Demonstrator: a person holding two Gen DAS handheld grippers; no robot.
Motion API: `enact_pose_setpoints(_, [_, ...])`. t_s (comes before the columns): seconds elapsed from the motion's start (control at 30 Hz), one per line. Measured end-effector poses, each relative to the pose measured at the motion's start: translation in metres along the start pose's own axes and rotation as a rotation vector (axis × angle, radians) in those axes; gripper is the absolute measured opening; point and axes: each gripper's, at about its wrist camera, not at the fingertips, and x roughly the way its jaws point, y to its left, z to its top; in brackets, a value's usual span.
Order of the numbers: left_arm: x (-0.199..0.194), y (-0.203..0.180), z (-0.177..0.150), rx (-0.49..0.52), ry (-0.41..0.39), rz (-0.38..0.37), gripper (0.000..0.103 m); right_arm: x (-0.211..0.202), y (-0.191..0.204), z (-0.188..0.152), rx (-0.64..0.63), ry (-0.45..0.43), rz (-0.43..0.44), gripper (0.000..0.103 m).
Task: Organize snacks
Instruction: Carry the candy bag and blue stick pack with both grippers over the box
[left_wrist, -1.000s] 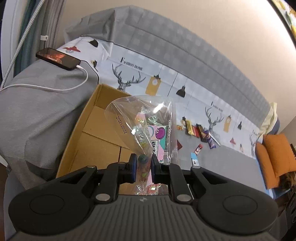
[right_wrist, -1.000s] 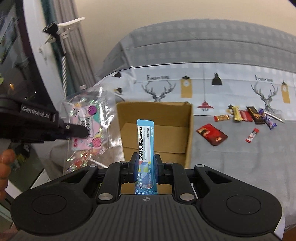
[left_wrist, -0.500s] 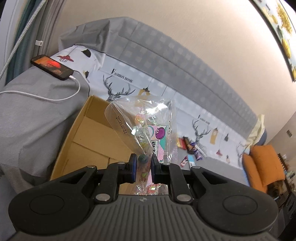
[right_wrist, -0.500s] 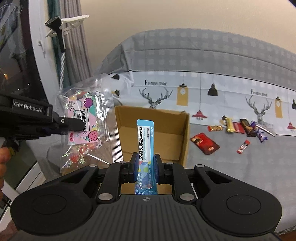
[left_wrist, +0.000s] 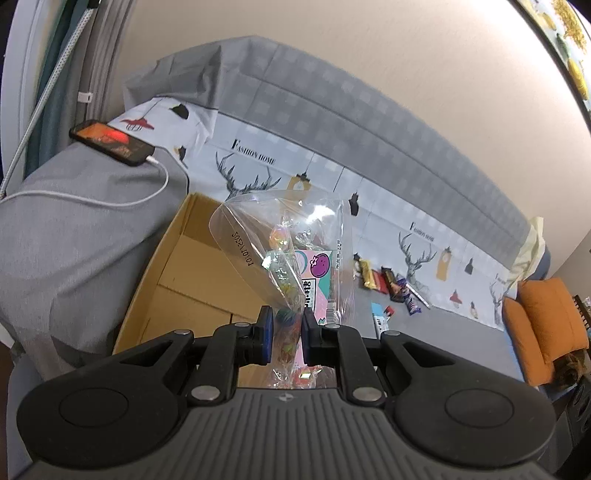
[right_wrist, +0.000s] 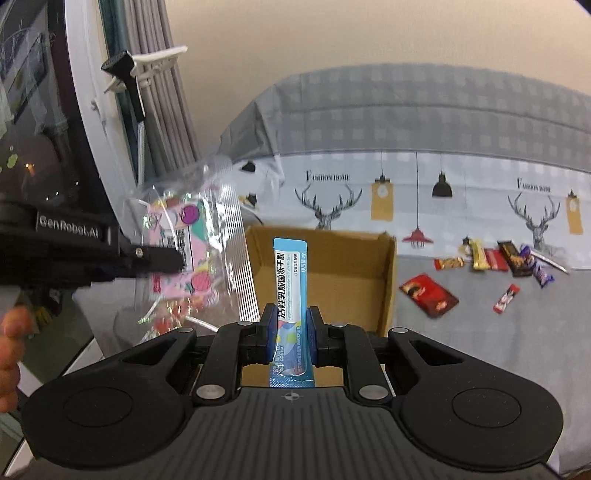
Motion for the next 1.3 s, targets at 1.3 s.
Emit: enact_pose_setpoints(1.3, [0.164, 0.055, 0.023, 0.115, 0.287, 0.096, 0.016, 0.149, -0.017, 0.007, 0.048, 0.247, -0.061, 0.019])
